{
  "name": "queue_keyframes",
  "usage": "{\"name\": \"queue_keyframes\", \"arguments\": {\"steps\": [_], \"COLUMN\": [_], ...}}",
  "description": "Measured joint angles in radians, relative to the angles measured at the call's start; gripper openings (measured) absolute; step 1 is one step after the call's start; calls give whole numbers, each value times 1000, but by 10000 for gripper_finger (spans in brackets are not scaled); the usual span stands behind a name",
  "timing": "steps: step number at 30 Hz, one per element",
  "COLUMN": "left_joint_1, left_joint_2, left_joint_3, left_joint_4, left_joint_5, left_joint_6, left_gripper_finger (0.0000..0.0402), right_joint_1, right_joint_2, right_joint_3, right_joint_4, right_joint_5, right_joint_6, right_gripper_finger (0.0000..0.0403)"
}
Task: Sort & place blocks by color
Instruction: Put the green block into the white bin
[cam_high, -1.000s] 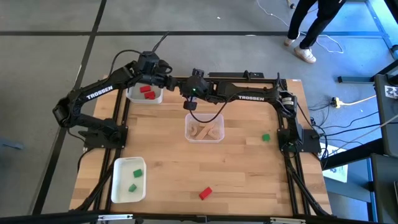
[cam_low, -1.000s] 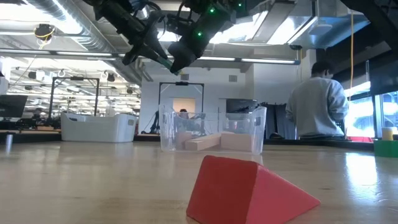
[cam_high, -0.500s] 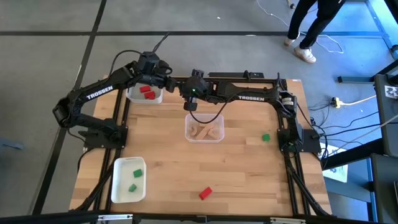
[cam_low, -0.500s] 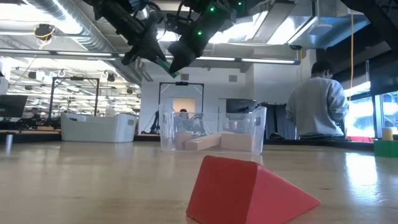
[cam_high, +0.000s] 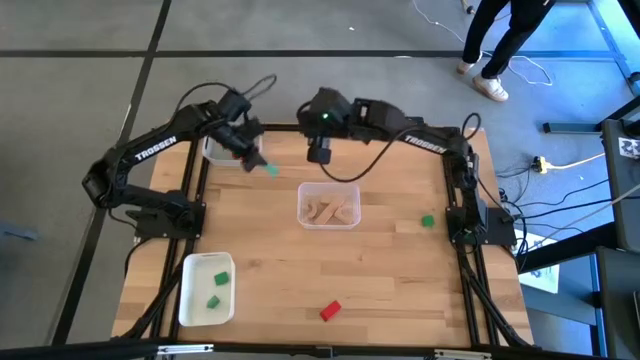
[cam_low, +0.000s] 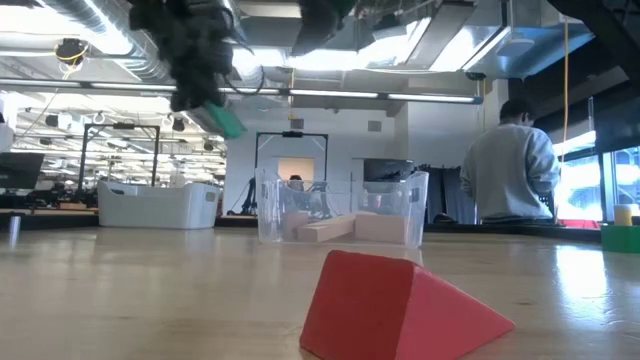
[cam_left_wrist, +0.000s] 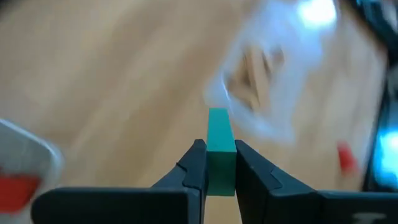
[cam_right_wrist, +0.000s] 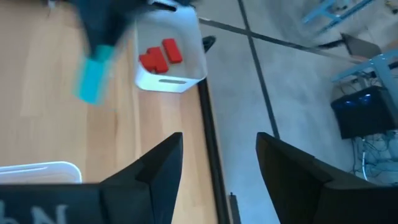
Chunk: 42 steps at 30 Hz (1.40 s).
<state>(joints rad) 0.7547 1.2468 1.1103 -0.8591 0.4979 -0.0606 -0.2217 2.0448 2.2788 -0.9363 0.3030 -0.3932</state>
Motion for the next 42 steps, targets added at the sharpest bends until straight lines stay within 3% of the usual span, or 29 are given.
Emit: {"name": "queue_keyframes", "arguments": {"steps": [3, 8, 12, 16, 20, 22, 27, 35, 42], "left_joint_1": [-3, -47, -132, -262, -406, -488, -689, -926, -1029], "left_joint_2": [-18, -52, -76, -101, -145, -160, -202, -214, -214], "left_joint_3": [0, 0, 0, -1, -13, -41, -182, -415, -523], "left_joint_4": [-173, -401, -581, -718, -704, -704, -672, -327, 22], "left_joint_5": [32, 85, 144, 131, 175, 149, 190, 294, 239], "left_joint_6": [123, 191, 187, 77, -79, -191, -440, -691, -897], "left_gripper_finger": [44, 44, 44, 44, 44, 44, 44, 44, 44], "right_joint_1": [-7, -26, -51, -74, -96, -106, -126, -132, -132], "right_joint_2": [0, -36, -40, -40, -40, -40, -40, -40, -40], "right_joint_3": [79, 63, 66, 66, 66, 66, 66, 66, 66], "right_joint_4": [-56, -37, -48, -75, -88, -88, -88, -88, -87], "right_joint_5": [0, -10, -10, -9, -9, -9, -9, -9, -9], "right_joint_6": [-2, -36, -39, -55, -55, -55, -54, -55, -56], "right_gripper_finger": [206, 206, 206, 206, 206, 206, 206, 206, 206]}}
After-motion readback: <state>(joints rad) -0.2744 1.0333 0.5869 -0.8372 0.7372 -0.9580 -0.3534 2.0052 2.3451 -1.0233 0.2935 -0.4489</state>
